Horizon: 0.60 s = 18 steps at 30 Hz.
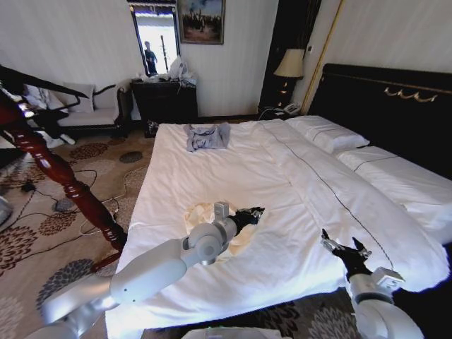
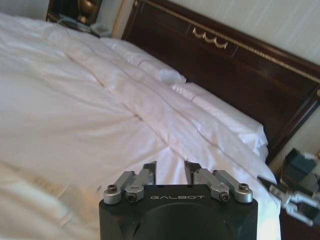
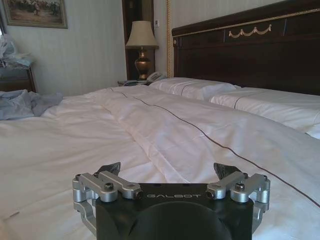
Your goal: Pick up the clothes from the bed and hang them on the clothes hanger.
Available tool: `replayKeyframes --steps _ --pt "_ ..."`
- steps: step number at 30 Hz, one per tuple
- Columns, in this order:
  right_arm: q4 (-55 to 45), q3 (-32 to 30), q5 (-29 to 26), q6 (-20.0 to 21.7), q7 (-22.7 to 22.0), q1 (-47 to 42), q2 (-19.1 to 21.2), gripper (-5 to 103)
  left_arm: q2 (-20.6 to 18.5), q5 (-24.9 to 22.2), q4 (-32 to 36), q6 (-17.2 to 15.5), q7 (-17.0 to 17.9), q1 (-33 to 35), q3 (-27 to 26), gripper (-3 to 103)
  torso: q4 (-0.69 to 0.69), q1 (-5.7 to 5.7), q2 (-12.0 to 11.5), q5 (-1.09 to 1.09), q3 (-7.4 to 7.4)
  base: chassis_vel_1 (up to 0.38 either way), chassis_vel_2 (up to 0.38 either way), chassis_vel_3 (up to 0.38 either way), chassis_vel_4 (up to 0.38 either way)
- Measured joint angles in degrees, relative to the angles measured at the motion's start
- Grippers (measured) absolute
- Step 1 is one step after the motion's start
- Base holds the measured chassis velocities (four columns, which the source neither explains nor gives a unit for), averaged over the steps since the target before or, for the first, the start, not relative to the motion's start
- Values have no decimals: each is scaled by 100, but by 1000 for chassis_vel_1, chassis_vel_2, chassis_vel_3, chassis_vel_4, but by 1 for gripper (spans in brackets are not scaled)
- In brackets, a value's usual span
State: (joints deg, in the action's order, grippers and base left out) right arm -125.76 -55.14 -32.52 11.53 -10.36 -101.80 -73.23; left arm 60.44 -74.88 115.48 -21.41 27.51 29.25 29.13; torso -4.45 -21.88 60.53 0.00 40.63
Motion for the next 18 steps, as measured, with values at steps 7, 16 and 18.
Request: replayKeyframes --steps 7,16,18 --pt "-21 11 -203 109 -75 79 43 100 -376 -125 495 -284 -125 221 -244 60 -1 0 0 -1 0 0 0 0 0" --pt "-304 138 -1762 612 -263 17 66 100 -1297 1452 522 381 -483 1253 -1727 92 0 0 0 -2 0 0 0 0 0" --pt "-326 174 -1988 714 -293 -14 74 100 -1430 1750 518 462 -553 1540 -2036 97 0 0 0 -2 0 0 0 0 0"
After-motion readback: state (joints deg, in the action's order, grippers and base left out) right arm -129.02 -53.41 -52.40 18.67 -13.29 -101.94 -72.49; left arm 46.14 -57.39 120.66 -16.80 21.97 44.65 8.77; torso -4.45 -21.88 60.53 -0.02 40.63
